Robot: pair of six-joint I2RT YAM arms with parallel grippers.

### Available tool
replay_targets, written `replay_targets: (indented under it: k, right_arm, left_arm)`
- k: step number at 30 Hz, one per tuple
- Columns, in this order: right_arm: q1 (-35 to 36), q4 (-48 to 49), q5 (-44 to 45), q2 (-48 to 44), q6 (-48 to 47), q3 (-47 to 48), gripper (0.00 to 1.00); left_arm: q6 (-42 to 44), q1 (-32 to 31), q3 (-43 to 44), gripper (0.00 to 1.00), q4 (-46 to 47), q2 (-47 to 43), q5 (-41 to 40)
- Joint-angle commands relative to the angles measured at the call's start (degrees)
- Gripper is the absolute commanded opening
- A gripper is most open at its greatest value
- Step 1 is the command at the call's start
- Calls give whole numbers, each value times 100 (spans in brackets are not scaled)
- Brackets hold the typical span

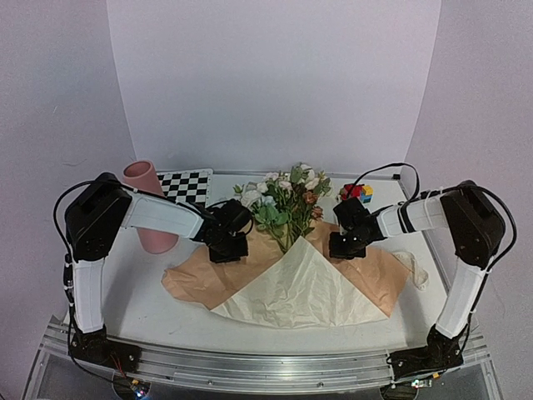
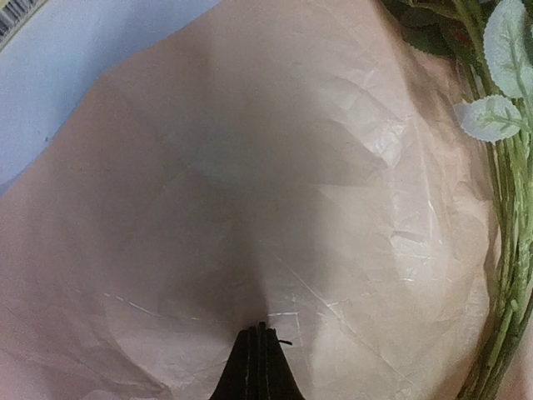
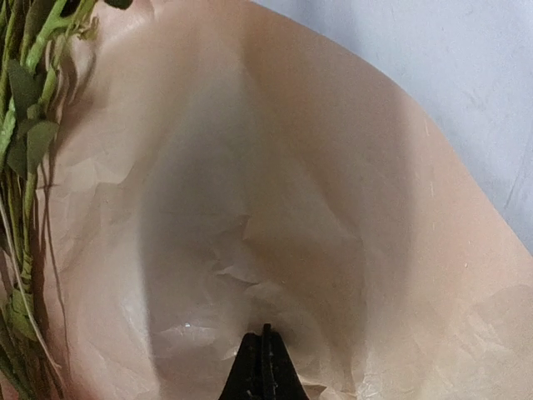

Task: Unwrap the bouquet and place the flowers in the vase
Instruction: Unfold the wrapping paper at the center of the board.

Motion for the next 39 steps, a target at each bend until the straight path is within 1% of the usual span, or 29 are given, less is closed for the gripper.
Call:
replay_targets:
  k: [1,4,8,11,13,15,19,23,25,28,33,36,39]
  right_arm:
    - [-245,-415,-211,701,-132,157,0]
    - [-329,-419,-293,975,-202,503,0]
    - [-408,-457,-351,1116,-263,888,0]
    - [-453,-640,-361,1024,-338,1138,0]
    - [-453,-669,-419,795,-391,1137,0]
    - [-453,-670,-525,448,-457,1046,0]
    - [-437,-670,-886,-216,-650,739,0]
    - [-400,-670,-1316,-897,-807,317,1]
    - [-368,-817,-1626,-1173,-872,80,2]
    - [-325,-908,-2017,-1497,-939,-231,2]
    - [-311,-1007,-1864,-2068,-998,-754,3]
    - [-305,-1091,-1809,-2035,-1056,-840,3]
    - [-308,-1153,-1810,-1886,-1080,-824,0]
  left_arm:
    - [224,277,275,0,-211,629,-176]
    - [406,497,600,0,-201,882,-134]
    - [686,692,1089,0,-203,1145,-49]
    - [882,738,1436,0,-213,1242,18]
    - [921,737,1449,1,-213,1119,112]
    - [933,720,1368,3,-210,873,188]
    - [1027,636,1111,14,-212,407,479]
    - [984,388,754,24,-212,-121,602]
    - [983,228,600,28,-212,-354,646]
    - [963,-100,373,29,-217,-541,786]
    - [691,-519,-82,30,-220,-863,788]
    - [544,-644,-341,30,-220,-1022,758]
    - [447,-747,-526,30,-216,-1201,774]
